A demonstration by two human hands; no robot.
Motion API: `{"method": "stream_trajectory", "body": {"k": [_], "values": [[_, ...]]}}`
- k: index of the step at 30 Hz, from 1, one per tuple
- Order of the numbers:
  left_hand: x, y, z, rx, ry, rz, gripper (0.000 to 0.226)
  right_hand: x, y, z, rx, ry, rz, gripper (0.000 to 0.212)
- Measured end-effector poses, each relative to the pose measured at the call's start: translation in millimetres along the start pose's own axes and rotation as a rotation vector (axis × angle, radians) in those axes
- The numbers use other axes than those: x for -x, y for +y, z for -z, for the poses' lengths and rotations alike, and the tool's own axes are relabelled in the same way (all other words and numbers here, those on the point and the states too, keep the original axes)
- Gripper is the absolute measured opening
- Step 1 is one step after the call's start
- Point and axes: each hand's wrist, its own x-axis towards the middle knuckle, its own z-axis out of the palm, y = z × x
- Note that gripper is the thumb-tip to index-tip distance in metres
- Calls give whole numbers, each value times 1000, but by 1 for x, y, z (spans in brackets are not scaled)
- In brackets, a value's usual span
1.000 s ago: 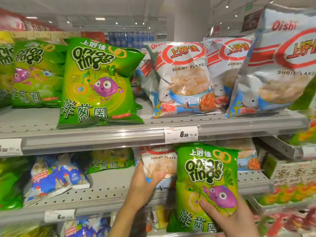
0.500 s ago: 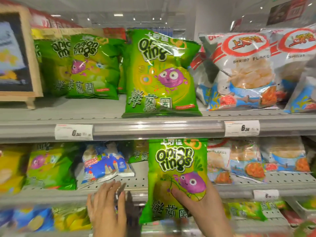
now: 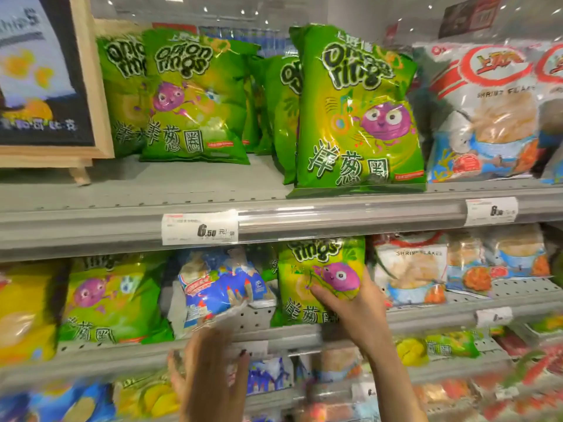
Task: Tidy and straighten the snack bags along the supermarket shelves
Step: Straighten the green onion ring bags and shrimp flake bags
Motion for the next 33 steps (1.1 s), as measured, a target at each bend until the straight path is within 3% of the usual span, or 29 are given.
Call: {"method": "stream_trajectory", "body": {"k": [7, 13, 16, 22, 26, 30, 33], "values": [[5, -7, -25, 6, 102, 37, 52, -16, 11, 1, -32, -183, 0, 49], [2, 1, -17, 168, -33, 140, 44, -20, 10, -7, -37, -188, -12, 53], [5, 3, -15, 215, -82, 171, 27, -15, 16, -2, -19, -218, -19, 57], [7, 9, -7, 207, -140, 176, 39, -11, 15, 3, 3, -232, -47, 63], [8, 5, -2, 213, -138, 114, 45, 3, 15, 0, 47, -114, 4, 63], [10, 0, 3, 273, -109, 100, 45, 22, 15, -7, 9, 57, 110, 43], [12, 0, 7, 374, -14, 128, 37, 48, 9, -19, -6, 265, 76, 46]]}}
